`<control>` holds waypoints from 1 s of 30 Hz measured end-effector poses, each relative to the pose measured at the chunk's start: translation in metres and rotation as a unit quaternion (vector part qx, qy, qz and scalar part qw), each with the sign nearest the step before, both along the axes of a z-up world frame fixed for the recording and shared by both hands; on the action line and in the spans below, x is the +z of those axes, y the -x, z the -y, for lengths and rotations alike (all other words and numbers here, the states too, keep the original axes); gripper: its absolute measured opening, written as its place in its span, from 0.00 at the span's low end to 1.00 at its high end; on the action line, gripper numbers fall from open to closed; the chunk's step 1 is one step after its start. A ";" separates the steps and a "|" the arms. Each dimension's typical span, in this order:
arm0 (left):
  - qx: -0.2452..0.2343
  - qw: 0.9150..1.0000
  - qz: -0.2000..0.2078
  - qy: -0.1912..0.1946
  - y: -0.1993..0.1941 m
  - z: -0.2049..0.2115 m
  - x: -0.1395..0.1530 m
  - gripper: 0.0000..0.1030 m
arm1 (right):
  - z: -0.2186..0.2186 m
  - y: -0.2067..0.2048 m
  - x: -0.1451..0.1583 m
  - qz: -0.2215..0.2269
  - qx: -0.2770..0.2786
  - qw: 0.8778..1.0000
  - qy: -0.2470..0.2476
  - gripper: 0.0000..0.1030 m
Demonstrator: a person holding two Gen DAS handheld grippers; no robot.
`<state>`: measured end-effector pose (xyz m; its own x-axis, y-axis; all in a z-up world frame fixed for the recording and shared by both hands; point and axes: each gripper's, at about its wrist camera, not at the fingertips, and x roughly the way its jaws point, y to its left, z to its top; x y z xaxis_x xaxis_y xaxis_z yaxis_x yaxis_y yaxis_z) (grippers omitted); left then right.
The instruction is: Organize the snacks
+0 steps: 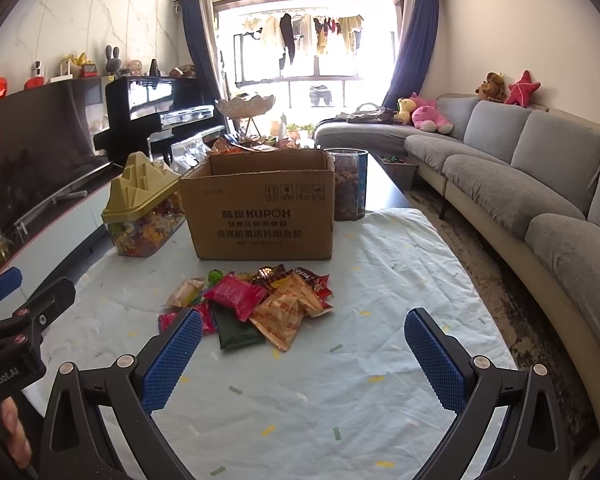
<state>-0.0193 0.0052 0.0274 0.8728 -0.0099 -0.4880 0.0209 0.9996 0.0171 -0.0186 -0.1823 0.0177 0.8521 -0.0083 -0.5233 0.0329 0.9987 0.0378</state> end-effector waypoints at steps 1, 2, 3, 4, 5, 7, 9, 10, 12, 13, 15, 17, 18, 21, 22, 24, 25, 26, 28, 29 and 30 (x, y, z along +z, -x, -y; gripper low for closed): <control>0.002 1.000 -0.001 0.000 -0.001 0.000 -0.001 1.00 | 0.000 -0.001 -0.001 -0.002 0.000 1.000 0.000 0.99; 0.002 1.000 -0.002 0.000 -0.002 -0.001 -0.003 1.00 | -0.001 -0.002 -0.002 -0.003 0.000 1.000 0.001 0.99; 0.002 1.000 -0.005 0.001 -0.004 -0.002 -0.005 1.00 | -0.001 -0.003 -0.003 -0.006 0.001 1.000 0.001 0.99; 0.002 1.000 -0.007 0.001 -0.006 -0.002 -0.007 1.00 | -0.001 -0.005 -0.005 -0.009 0.002 1.000 0.001 0.99; 0.002 1.000 -0.010 0.001 -0.009 -0.003 -0.010 1.00 | -0.001 -0.007 -0.007 -0.012 0.002 1.000 0.001 0.99; -0.002 1.000 -0.018 0.001 -0.015 -0.003 -0.015 1.00 | -0.002 -0.010 -0.011 -0.018 0.004 1.000 0.002 0.99; -0.008 1.000 -0.024 0.000 -0.023 -0.003 -0.020 1.00 | -0.004 -0.017 -0.015 -0.026 0.007 1.000 0.002 0.99; -0.009 1.000 -0.027 -0.002 -0.027 -0.003 -0.023 1.00 | -0.004 -0.019 -0.018 -0.029 0.008 1.000 0.002 0.99; -0.013 0.999 -0.031 -0.009 -0.036 -0.001 -0.028 1.00 | -0.005 -0.025 -0.023 -0.034 0.009 0.999 0.005 0.99; -0.014 0.999 -0.035 -0.014 -0.042 -0.001 -0.030 1.00 | -0.007 -0.029 -0.026 -0.036 0.009 0.999 0.008 0.99; -0.014 0.999 -0.039 -0.025 -0.053 0.000 -0.034 1.00 | -0.009 -0.038 -0.031 -0.040 0.008 0.999 0.016 0.99; -0.012 0.998 -0.044 -0.032 -0.063 -0.001 -0.037 1.00 | -0.011 -0.050 -0.036 -0.043 0.008 0.999 0.024 0.99; -0.013 0.998 -0.046 -0.033 -0.067 -0.001 -0.038 1.00 | -0.011 -0.056 -0.038 -0.046 0.006 0.999 0.026 0.99; -0.014 0.998 -0.053 -0.032 -0.084 -0.003 -0.040 0.99 | -0.012 -0.071 -0.041 -0.049 0.002 0.998 0.028 0.99; -0.015 0.998 -0.055 -0.033 -0.089 -0.003 -0.041 0.99 | -0.011 -0.076 -0.042 -0.049 0.002 0.998 0.026 0.99; -0.015 0.998 -0.059 -0.035 -0.098 -0.003 -0.043 0.99 | -0.012 -0.085 -0.045 -0.055 -0.001 0.998 0.023 0.99; -0.016 0.997 -0.062 -0.036 -0.104 -0.003 -0.045 0.98 | -0.011 -0.090 -0.046 -0.058 0.000 0.998 0.018 0.99; -0.014 0.997 -0.068 -0.035 -0.109 -0.003 -0.047 0.97 | -0.011 -0.096 -0.049 -0.064 -0.001 0.998 0.014 0.99; -0.019 0.996 -0.082 -0.024 -0.120 -0.003 -0.052 0.94 | -0.010 -0.106 -0.054 -0.078 -0.002 0.997 0.002 0.98; -0.021 0.996 -0.089 -0.019 -0.125 -0.004 -0.054 0.94 | -0.010 -0.110 -0.056 -0.082 -0.002 0.997 -0.003 0.97; -0.024 0.995 -0.095 -0.016 -0.130 -0.004 -0.057 0.94 | -0.009 -0.115 -0.059 -0.089 -0.003 0.996 -0.008 0.97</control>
<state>0.1110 0.0090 -0.0292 0.7635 -0.0307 -0.6451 0.0738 0.9965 0.0399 0.0965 -0.1730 -0.0415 0.7456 -0.0027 -0.6664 0.0458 0.9978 0.0473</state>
